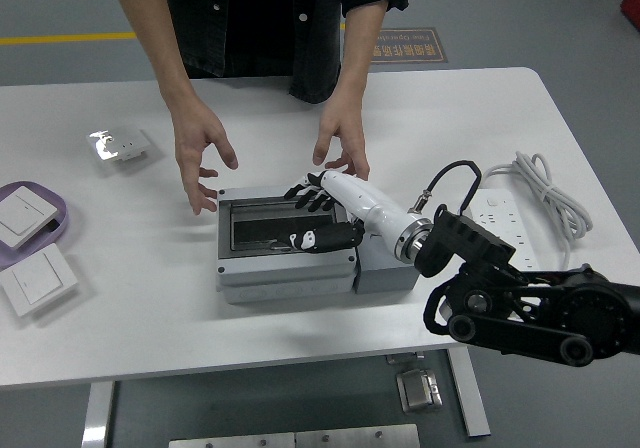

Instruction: Pick up the cylinder from the cube,place it in the box,flap close box

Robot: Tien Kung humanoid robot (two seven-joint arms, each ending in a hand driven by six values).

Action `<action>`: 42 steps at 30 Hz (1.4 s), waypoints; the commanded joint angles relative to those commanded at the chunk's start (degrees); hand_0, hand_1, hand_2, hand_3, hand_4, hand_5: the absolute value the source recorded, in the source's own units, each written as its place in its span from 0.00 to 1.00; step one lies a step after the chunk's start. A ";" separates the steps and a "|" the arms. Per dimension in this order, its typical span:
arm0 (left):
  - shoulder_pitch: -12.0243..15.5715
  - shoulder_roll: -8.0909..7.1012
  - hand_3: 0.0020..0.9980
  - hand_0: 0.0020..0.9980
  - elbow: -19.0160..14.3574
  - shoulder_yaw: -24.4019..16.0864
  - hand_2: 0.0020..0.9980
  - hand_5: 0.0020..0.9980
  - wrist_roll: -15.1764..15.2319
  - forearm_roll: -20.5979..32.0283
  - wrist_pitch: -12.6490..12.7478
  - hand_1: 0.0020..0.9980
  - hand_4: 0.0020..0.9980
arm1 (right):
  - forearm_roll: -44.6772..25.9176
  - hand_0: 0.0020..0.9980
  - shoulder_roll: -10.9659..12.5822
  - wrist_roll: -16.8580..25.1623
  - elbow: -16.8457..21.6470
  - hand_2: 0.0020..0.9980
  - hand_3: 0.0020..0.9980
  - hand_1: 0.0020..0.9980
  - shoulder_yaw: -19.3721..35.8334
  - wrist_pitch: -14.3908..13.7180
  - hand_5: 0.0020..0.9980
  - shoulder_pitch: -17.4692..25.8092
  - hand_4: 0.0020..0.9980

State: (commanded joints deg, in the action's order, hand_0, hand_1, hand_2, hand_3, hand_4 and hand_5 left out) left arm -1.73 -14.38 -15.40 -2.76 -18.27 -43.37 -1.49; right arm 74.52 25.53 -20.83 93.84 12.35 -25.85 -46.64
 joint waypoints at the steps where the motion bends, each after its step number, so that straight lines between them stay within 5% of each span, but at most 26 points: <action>1: 0.00 0.00 0.62 0.62 0.00 0.06 0.56 0.33 0.03 0.07 0.03 0.63 0.68 | -0.07 0.62 0.11 0.14 0.07 0.65 0.69 0.62 0.43 -0.12 0.42 0.22 0.84; 7: 0.18 -0.03 0.62 0.62 0.06 -0.16 0.56 0.33 -0.05 -0.22 -0.07 0.63 0.68 | 1.14 0.61 2.19 0.27 1.35 0.65 0.68 0.62 6.37 -0.18 0.41 2.17 0.79; 15: 0.81 -0.33 0.62 0.62 0.24 0.80 0.56 0.33 0.35 0.80 0.22 0.63 0.68 | 3.65 0.60 5.42 3.83 4.95 0.65 0.67 0.61 20.07 -1.40 0.42 10.74 0.78; 22: 1.11 -0.52 0.62 0.62 0.21 1.32 0.56 0.33 0.47 1.57 0.28 0.63 0.68 | -0.68 0.59 2.65 12.64 3.64 0.64 0.66 0.61 36.01 -4.53 0.40 22.24 0.77; 31: 1.46 -1.14 0.62 0.62 0.04 2.39 0.56 0.33 0.75 3.05 0.36 0.63 0.68 | -9.51 0.58 1.01 22.33 -0.38 0.64 0.65 0.60 52.75 -4.99 0.40 34.40 0.75; 42: 1.36 -1.72 0.62 0.62 -0.22 2.76 0.56 0.33 1.13 3.43 0.52 0.63 0.68 | -17.89 0.59 -0.09 29.62 -3.55 0.63 0.64 0.61 64.38 -4.21 0.39 37.85 0.73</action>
State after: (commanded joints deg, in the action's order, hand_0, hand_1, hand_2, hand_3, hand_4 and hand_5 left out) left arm -0.36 -16.11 -15.62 -0.01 -17.14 -39.94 -0.97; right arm 56.63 25.43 8.79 90.30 76.73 -30.06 -8.78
